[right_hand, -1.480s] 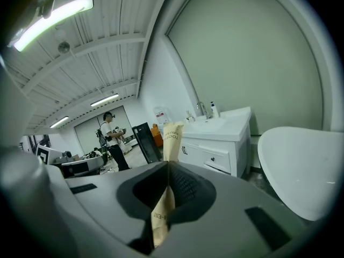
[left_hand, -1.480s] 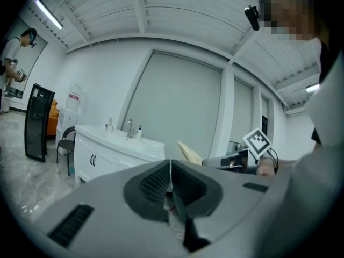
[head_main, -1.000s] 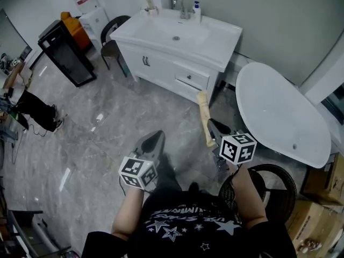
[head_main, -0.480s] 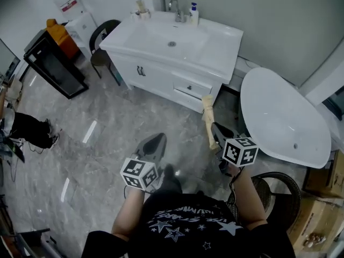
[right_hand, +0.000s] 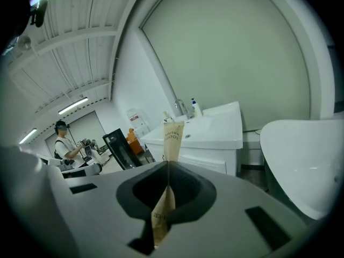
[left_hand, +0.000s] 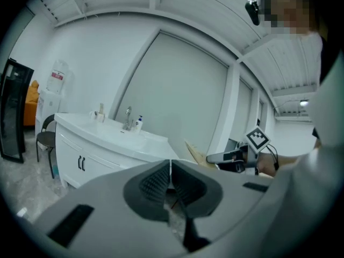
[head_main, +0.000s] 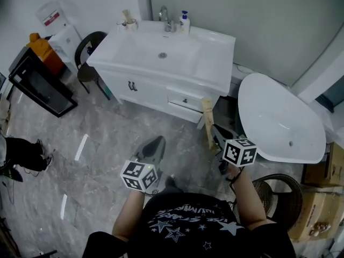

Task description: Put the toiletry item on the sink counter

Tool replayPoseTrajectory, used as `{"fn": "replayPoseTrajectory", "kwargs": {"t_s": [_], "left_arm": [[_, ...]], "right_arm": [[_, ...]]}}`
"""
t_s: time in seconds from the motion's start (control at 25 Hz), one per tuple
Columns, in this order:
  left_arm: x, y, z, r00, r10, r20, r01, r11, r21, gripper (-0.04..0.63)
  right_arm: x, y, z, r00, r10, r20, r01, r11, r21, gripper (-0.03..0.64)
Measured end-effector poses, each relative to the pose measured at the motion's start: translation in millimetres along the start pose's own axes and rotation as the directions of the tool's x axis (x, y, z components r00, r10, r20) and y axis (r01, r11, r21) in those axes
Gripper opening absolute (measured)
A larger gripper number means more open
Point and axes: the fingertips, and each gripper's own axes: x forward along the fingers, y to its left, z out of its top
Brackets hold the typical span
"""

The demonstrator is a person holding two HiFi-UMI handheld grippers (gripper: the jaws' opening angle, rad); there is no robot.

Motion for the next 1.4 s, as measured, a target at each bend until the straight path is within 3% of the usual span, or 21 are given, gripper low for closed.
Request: {"fn": "replayPoseTrajectory", "kwargs": {"t_s": [0.4, 0.72, 1.12, 1.4], "left_arm": [[18, 56, 2, 0.995, -0.09, -0.052, 0.09, 0.996, -0.014, 0.02], [11, 89, 0, 0.994, -0.087, -0.067, 0.085, 0.996, -0.042, 0.02], [23, 133, 14, 0.999, 0.014, -0.047, -0.017, 0.998, -0.059, 0.02], [74, 150, 46, 0.999, 0.038, -0.033, -0.038, 0.999, -0.02, 0.02]], "right_arm": [[56, 19, 16, 0.997, -0.068, 0.033, 0.067, 0.997, 0.04, 0.02], [80, 32, 10, 0.997, -0.079, 0.001, 0.079, 0.996, 0.052, 0.02], [128, 0, 50, 0.996, -0.084, 0.021, 0.082, 0.994, 0.076, 0.02], [174, -23, 85, 0.999, -0.035, 0.023, 0.033, 0.997, 0.064, 0.02]]}}
